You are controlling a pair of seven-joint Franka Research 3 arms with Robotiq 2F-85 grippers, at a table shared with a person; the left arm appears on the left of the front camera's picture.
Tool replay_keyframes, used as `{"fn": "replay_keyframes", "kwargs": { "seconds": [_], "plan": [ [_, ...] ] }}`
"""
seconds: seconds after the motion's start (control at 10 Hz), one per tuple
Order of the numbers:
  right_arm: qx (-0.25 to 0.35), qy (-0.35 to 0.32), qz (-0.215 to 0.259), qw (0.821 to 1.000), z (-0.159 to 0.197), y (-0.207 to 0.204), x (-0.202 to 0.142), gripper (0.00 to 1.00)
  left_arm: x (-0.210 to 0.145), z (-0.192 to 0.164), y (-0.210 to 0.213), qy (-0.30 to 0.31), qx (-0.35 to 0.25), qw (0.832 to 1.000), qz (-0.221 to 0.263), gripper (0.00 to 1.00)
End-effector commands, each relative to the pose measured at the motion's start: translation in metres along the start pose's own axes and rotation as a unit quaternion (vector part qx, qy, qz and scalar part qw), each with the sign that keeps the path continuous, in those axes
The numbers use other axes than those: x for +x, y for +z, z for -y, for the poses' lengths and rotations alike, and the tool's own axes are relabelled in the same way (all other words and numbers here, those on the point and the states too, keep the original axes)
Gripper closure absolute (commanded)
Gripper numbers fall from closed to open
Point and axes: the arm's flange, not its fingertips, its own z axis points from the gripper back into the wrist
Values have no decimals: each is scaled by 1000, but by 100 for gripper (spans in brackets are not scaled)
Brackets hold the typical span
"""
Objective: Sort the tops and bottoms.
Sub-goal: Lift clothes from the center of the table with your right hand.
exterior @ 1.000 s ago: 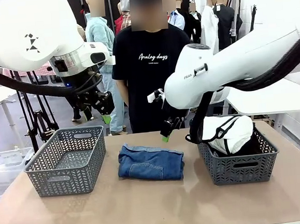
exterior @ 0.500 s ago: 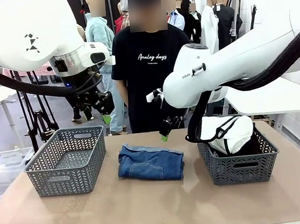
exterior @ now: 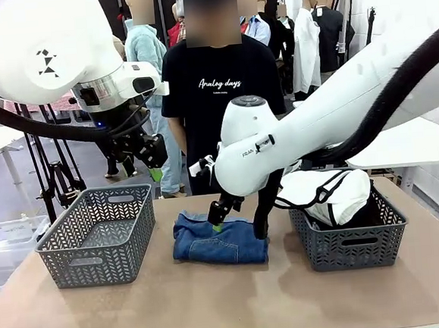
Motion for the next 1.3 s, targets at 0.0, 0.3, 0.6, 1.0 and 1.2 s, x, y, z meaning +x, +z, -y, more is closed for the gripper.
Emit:
{"fn": "replay_keyframes", "kwargs": {
  "seconds": [0.0,0.3,0.6,1.0,1.2],
  "plan": [
    [-9,-7,-26,1000,6,-10,20,0,-4,-2,0,5,-5,1000,0,32],
    [-10,-3,-61,998,12,-27,37,0,-4,-2,0,5,-5,1000,0,32],
    [-1,4,-93,996,18,-35,43,0,-4,-2,0,5,-5,1000,0,32],
    [19,12,-109,994,6,-48,38,0,-4,-2,0,5,-5,1000,0,32],
    [14,21,-124,992,-1,-58,34,0,-4,-2,0,5,-5,1000,0,32]
  ]
}}
